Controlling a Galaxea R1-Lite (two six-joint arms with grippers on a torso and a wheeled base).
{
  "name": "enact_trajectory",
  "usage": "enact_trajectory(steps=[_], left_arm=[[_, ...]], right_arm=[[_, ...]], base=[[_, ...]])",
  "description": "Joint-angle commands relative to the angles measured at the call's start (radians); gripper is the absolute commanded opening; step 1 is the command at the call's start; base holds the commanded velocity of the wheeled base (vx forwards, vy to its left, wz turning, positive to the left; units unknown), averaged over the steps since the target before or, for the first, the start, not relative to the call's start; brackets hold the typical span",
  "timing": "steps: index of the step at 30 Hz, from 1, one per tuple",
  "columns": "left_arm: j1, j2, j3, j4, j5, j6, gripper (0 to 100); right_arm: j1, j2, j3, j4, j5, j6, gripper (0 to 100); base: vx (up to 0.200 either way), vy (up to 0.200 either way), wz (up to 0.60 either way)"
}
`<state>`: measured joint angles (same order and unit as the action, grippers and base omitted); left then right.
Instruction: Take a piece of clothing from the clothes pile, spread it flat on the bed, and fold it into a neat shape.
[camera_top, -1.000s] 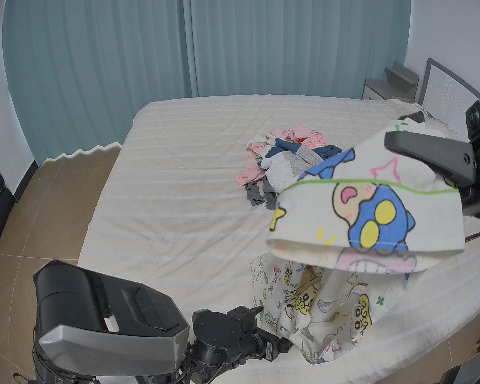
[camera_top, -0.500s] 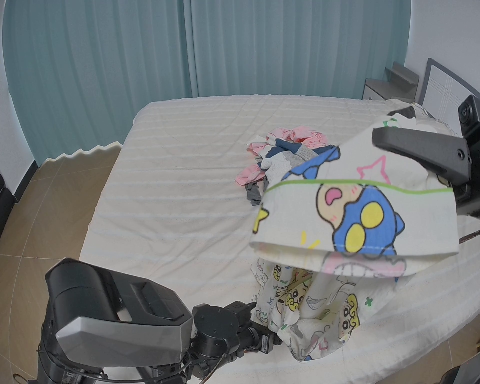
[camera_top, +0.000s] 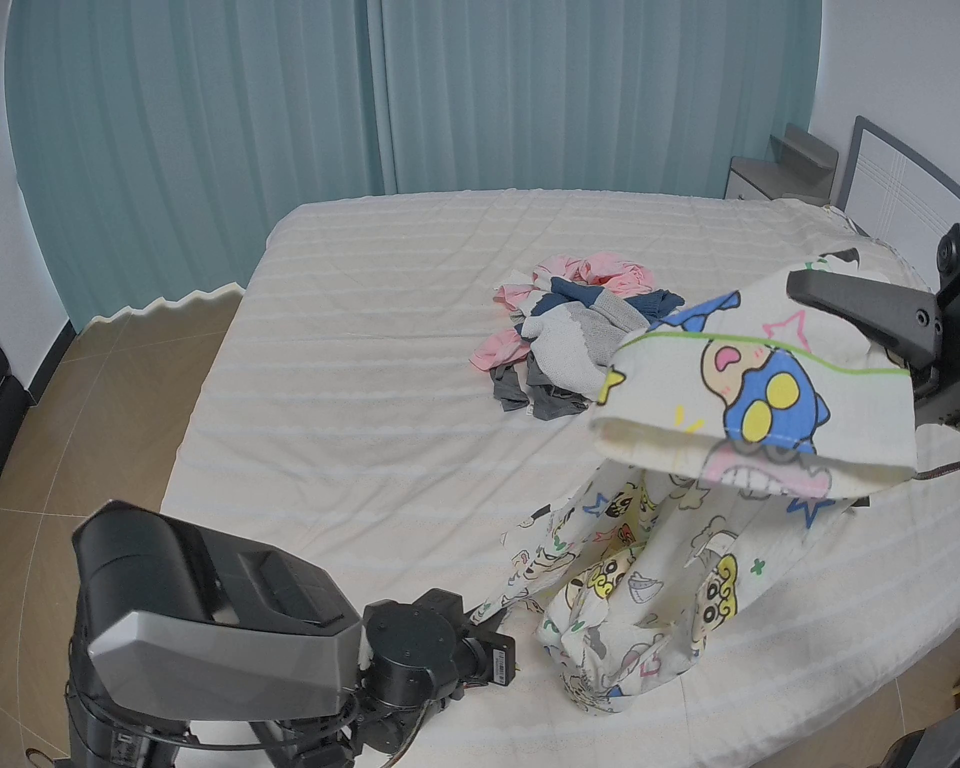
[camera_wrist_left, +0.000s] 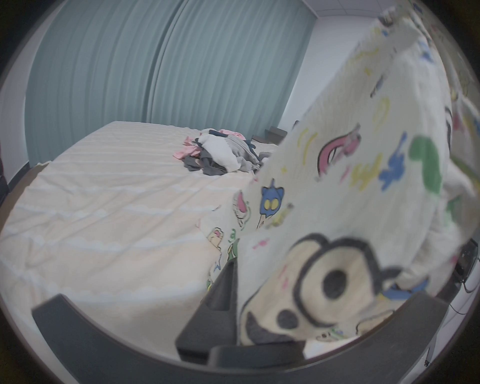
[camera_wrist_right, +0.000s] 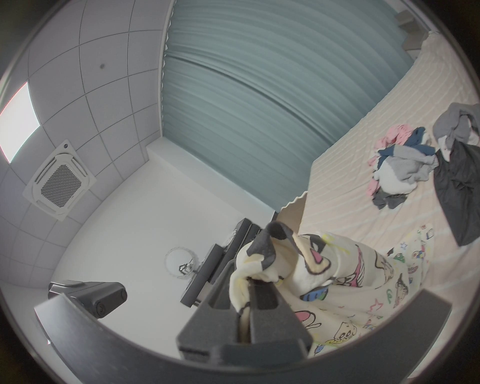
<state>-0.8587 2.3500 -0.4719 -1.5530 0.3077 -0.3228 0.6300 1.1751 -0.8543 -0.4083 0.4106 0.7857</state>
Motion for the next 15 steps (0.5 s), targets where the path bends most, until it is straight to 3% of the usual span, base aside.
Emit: enact_trajectory(steps=[1,5,15], left_arm=[[0.023,-0.121,0.101,-0.018,0.014,-0.006,0],[0.056,-0.250,0.202,-0.018,0.018,-0.002,0],[0.241,-0.545,0.223,-0.018,0.018,0.050,0]], right_arm=[[-0.115,-0.051,0.037,0.016,0.005,-0.002,0],[-0.233,-0.065,0.038,0.095,0.016,-0.003,0],[-0.401,-0.054,0.047,0.108,0.013,-0.034,0]], base=[[0.000,0.000,0.00],[0.000,0.000,0.00],[0.000,0.000,0.00]])
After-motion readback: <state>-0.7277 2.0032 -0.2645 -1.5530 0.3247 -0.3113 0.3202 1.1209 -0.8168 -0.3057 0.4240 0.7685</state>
